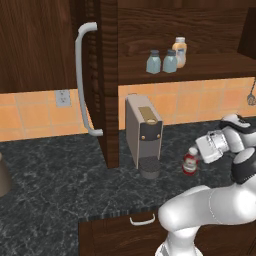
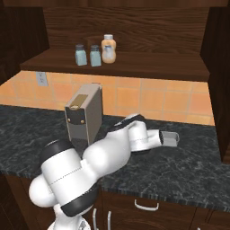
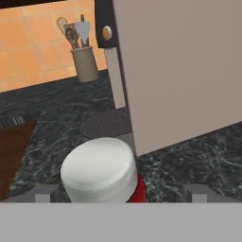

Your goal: Put the shaker and condiment bottle from the counter next to their counterparts in the cabinet.

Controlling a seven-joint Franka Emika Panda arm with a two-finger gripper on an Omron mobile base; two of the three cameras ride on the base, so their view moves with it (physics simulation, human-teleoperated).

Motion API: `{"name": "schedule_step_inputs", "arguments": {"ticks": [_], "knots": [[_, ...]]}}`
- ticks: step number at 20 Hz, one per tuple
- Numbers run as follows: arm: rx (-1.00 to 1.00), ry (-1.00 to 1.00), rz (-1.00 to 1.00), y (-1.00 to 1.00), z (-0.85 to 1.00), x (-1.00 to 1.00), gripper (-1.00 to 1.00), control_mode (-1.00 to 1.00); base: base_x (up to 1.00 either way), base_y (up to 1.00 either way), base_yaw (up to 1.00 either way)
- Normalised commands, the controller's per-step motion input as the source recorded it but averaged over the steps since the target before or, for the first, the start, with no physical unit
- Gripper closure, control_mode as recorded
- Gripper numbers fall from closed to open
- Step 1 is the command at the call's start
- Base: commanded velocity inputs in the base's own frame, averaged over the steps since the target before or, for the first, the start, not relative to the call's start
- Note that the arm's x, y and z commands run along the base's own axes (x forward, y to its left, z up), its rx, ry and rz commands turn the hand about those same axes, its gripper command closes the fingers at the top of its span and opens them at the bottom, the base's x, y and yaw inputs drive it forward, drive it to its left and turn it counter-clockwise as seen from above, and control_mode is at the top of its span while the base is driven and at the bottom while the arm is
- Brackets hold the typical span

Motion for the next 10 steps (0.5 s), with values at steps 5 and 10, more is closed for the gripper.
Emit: {"name": "schedule_step_inputs", "arguments": {"ticks": [5,10], "knots": [[-0.01,0.00,0.00,0.11,-0.26,0.04,1.00,-1.00,0.00,0.00,0.00],[0.00,0.00,0.00,0.00,-0.10,0.01,1.00,-1.00,0.00,0.00,0.00]]}}
